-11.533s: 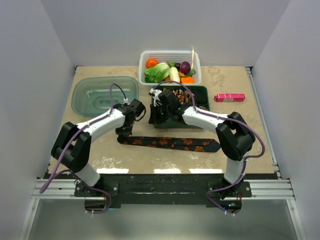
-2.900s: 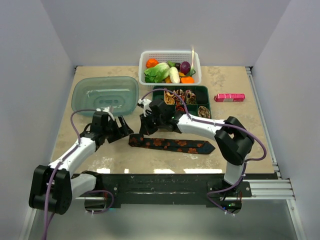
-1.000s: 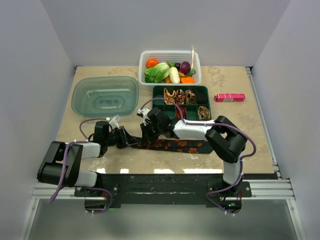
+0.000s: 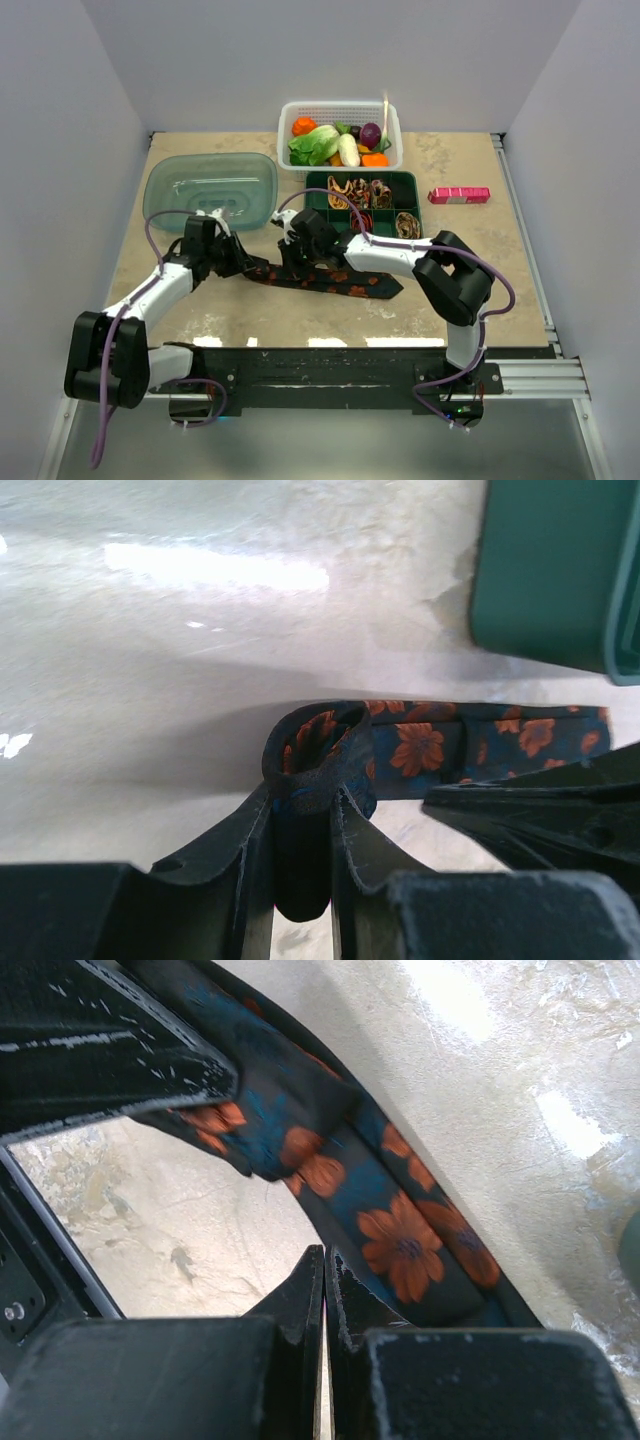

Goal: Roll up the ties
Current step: Roll the tie at the center of the board.

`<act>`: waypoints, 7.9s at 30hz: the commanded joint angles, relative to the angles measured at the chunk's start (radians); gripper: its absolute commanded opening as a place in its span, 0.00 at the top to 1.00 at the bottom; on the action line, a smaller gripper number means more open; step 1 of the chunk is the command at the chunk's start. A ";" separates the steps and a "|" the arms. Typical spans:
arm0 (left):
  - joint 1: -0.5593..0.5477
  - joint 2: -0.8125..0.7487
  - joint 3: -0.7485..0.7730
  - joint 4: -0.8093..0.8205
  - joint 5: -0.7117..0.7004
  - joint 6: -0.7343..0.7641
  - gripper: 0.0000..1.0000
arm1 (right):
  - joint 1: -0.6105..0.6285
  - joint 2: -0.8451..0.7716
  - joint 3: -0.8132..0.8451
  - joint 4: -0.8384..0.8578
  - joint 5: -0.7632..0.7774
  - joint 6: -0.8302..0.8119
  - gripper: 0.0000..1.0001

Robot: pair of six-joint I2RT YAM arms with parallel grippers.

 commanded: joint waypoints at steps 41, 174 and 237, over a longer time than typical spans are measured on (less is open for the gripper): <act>-0.247 0.068 0.251 -0.277 -0.383 0.071 1.00 | 0.064 0.182 0.236 0.078 -0.157 0.080 1.00; 0.138 0.041 -0.263 0.374 0.338 -0.113 0.24 | 0.014 0.087 -0.007 0.018 -0.055 -0.001 1.00; -0.224 0.022 0.243 -0.363 -0.525 0.051 1.00 | 0.005 0.003 0.007 0.081 -0.085 0.045 1.00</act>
